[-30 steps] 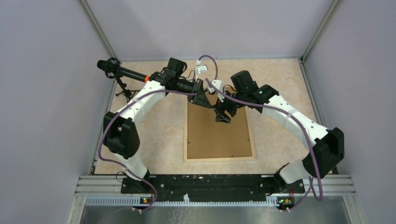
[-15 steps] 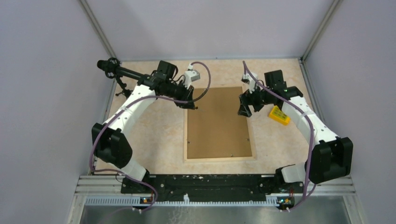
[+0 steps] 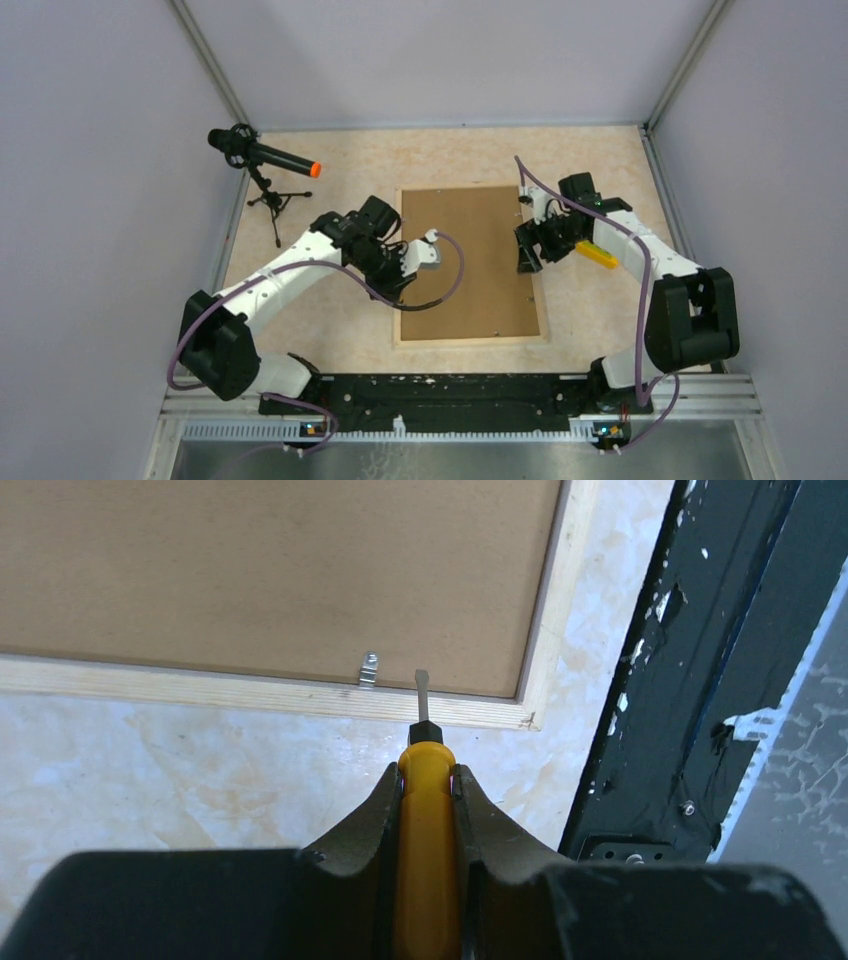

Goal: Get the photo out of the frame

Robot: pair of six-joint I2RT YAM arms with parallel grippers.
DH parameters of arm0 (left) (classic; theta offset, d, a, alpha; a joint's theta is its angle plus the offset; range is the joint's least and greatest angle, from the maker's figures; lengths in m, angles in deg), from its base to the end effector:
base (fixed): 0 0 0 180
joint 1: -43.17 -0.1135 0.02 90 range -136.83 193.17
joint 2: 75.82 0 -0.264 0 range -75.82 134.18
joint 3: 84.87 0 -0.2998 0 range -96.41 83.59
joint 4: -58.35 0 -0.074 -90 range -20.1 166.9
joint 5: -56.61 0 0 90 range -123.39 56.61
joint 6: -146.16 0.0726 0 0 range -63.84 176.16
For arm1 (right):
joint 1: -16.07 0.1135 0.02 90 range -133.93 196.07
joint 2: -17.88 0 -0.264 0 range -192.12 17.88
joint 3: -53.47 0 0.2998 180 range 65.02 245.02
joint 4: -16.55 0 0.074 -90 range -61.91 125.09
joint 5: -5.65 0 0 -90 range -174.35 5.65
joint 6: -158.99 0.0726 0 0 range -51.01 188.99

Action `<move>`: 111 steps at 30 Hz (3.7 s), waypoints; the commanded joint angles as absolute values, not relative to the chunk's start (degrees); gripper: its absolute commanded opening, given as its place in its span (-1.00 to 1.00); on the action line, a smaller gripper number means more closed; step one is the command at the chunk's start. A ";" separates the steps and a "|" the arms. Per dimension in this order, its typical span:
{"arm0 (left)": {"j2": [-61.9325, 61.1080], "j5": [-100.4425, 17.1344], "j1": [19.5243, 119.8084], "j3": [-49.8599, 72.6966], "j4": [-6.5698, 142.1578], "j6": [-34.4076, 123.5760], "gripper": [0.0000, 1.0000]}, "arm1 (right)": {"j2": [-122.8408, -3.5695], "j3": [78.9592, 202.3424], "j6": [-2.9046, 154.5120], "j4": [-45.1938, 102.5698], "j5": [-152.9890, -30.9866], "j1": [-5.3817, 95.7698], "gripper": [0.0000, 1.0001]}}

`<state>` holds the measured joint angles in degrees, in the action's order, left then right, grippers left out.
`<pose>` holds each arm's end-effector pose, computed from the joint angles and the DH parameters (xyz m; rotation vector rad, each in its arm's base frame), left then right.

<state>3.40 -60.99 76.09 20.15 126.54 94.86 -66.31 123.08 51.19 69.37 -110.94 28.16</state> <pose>0.2431 -0.1974 0.2188 1.6887 2.1627 -0.6513 0.3225 0.1023 0.1724 -0.8089 2.5427 0.6025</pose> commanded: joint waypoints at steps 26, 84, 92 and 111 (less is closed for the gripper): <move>8.22 -41.79 88.69 19.17 124.30 93.45 -1.00 | -70.45 119.09 56.55 64.53 -103.63 27.98 0.44; 10.30 -41.47 88.86 17.87 120.96 91.97 -1.00 | -73.62 119.46 56.95 64.48 -104.68 28.07 0.34; 11.20 -42.93 89.27 16.89 120.30 91.09 -1.00 | -73.63 119.50 57.04 64.35 -104.87 28.00 0.34; 11.73 -43.74 87.52 11.04 121.57 88.98 -1.00 | -73.54 120.04 57.21 64.47 -105.00 27.93 0.34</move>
